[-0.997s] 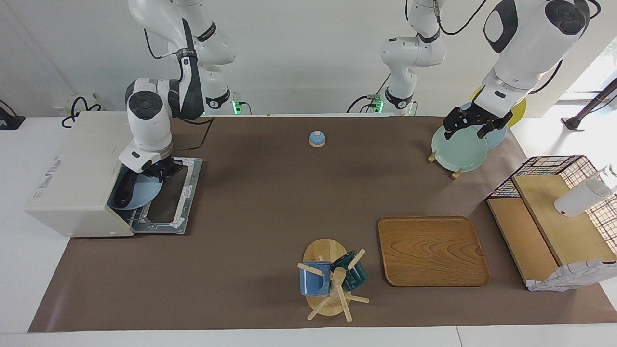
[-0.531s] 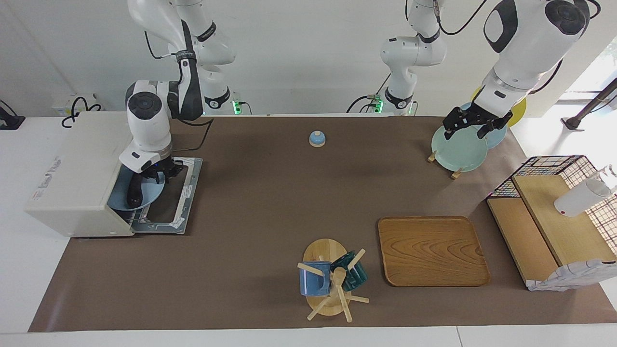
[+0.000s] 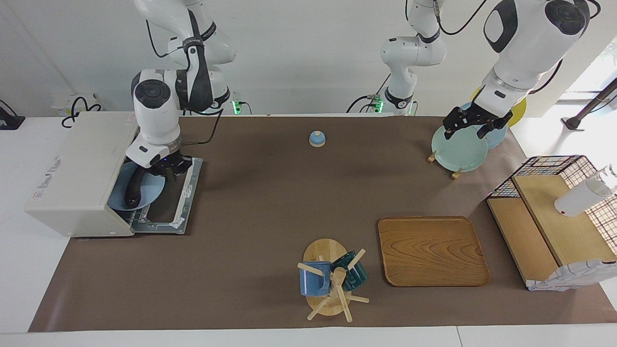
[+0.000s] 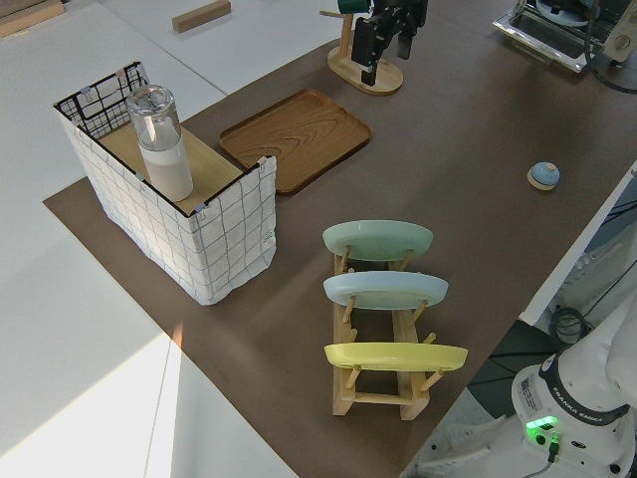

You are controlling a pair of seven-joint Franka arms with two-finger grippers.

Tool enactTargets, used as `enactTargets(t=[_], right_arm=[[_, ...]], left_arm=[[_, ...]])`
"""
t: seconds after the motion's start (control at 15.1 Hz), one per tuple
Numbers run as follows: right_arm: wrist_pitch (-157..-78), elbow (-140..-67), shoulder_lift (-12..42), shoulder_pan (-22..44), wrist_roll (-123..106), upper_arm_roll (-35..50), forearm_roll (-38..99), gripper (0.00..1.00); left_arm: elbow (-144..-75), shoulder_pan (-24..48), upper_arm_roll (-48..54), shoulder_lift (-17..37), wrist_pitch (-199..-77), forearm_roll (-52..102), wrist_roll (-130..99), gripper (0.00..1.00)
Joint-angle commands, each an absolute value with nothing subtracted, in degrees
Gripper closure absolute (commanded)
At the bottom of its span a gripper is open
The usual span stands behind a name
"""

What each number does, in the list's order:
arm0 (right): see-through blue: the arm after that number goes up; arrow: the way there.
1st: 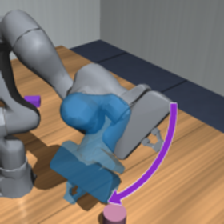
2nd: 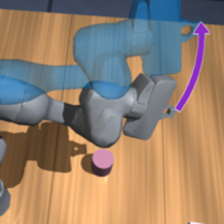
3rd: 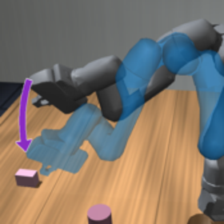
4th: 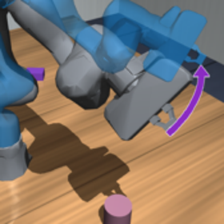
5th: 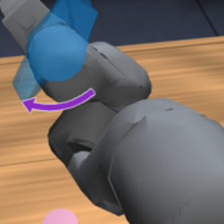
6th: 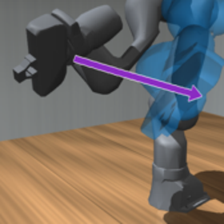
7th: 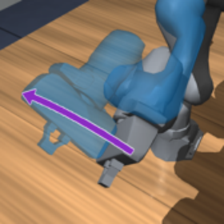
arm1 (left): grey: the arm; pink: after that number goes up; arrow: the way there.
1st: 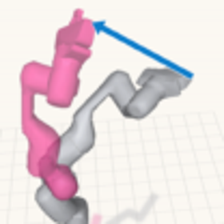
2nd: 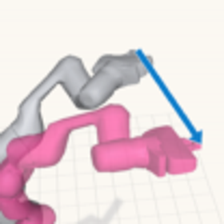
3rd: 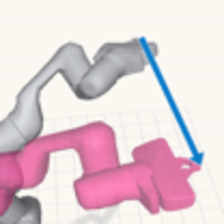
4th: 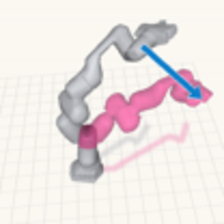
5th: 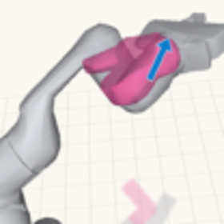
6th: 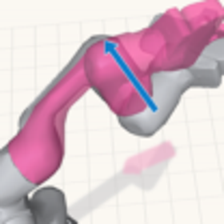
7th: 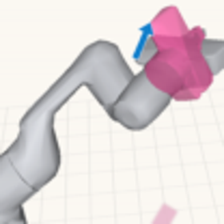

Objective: Put eggplant into oven
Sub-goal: 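Push the plate into the oven with the right gripper, then open the right gripper and draw it back from the plate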

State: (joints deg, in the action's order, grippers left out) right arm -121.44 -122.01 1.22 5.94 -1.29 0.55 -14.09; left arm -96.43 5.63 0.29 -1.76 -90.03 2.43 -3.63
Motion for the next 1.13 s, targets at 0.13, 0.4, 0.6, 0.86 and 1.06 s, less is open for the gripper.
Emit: enactTargets(t=[0.13, 0.4, 0.6, 0.86, 1.06], right_arm=[[-128.2, -123.8, 5.8, 8.9, 5.2, 0.6, -13.3, 1.00], [-129.1, -124.5, 8.9, 8.7, 6.4, 0.4, -14.1, 1.00], [-129.2, -126.8, 8.4, 8.1, 7.5, 0.4, -14.4, 1.00], [-129.3, -127.9, 8.4, 8.1, 8.5, 0.3, -16.0, 1.00], [-129.5, -129.1, 8.1, 6.8, 8.6, 0.3, -17.8, 1.00]], left_arm=[[-97.7, 5.7, 0.2, -3.2, -90.1, 1.1, -3.5, 0.00], [-97.7, 5.7, 0.2, -3.2, -90.1, 1.1, -3.6, 0.00], [-97.7, 5.7, 0.2, -3.2, -90.1, 1.1, -3.6, 0.00], [-97.7, 5.7, 0.2, -3.2, -90.1, 1.1, -3.6, 0.00], [-97.7, 5.7, 0.2, -3.2, -90.1, 1.1, -3.5, 0.00]])
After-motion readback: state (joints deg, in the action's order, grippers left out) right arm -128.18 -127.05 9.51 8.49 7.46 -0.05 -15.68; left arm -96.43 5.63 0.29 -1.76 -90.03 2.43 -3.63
